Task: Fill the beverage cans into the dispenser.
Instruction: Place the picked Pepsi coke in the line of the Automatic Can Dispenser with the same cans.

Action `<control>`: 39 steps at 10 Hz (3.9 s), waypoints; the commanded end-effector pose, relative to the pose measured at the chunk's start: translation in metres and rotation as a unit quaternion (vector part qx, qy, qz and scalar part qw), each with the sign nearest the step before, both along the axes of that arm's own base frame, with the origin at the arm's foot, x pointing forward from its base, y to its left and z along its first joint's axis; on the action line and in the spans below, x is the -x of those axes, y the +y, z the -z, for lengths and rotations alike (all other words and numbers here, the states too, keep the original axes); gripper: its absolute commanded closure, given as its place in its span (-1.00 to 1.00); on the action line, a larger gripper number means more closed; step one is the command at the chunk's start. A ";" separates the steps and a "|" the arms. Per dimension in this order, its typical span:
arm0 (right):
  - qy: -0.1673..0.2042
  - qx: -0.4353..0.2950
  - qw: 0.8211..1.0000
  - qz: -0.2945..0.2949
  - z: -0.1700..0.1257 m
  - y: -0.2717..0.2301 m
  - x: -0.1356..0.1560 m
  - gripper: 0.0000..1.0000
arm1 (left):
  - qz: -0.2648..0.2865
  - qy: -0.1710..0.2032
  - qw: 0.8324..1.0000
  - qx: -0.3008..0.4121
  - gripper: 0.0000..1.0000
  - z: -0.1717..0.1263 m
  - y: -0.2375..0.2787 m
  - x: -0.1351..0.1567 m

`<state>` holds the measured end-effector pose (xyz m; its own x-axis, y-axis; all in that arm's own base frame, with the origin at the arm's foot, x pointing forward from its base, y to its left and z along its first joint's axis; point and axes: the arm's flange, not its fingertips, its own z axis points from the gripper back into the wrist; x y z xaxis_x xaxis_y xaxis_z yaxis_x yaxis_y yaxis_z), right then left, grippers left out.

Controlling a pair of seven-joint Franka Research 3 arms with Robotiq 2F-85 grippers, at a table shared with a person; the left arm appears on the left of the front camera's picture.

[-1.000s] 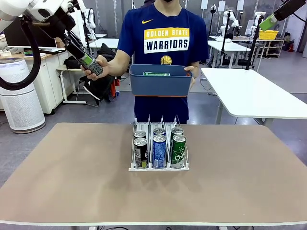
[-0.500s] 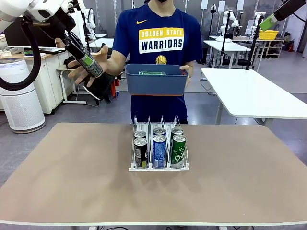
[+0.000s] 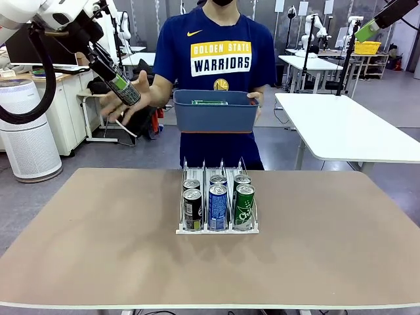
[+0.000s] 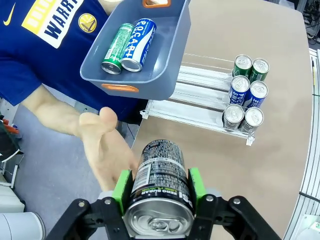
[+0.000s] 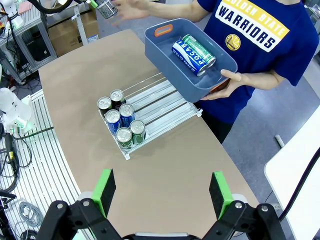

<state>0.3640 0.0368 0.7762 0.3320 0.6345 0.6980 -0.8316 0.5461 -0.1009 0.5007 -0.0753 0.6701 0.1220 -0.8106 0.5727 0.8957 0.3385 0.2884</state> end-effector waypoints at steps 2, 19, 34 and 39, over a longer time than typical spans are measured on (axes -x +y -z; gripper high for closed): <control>0.000 0.000 1.000 0.000 0.000 0.000 0.000 -1.00 | 0.002 -0.002 1.000 0.006 1.00 -0.001 0.002 0.001; 0.000 0.000 1.000 0.000 0.000 0.000 0.000 -1.00 | -0.001 0.098 0.992 -0.077 -0.15 0.064 -0.133 0.074; 0.000 0.000 1.000 0.000 0.000 0.000 0.000 -1.00 | -0.052 0.120 0.989 -0.068 -0.15 0.167 -0.225 0.141; 0.000 0.000 1.000 0.000 0.000 0.000 0.000 -1.00 | -0.081 0.132 0.986 -0.064 -0.15 0.172 -0.219 0.139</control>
<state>0.3640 0.0368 0.7763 0.3315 0.6345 0.6983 -0.8318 0.5458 -0.1010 0.3604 -0.3015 0.4930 0.3822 -0.8525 0.3567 0.8877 0.4459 0.1145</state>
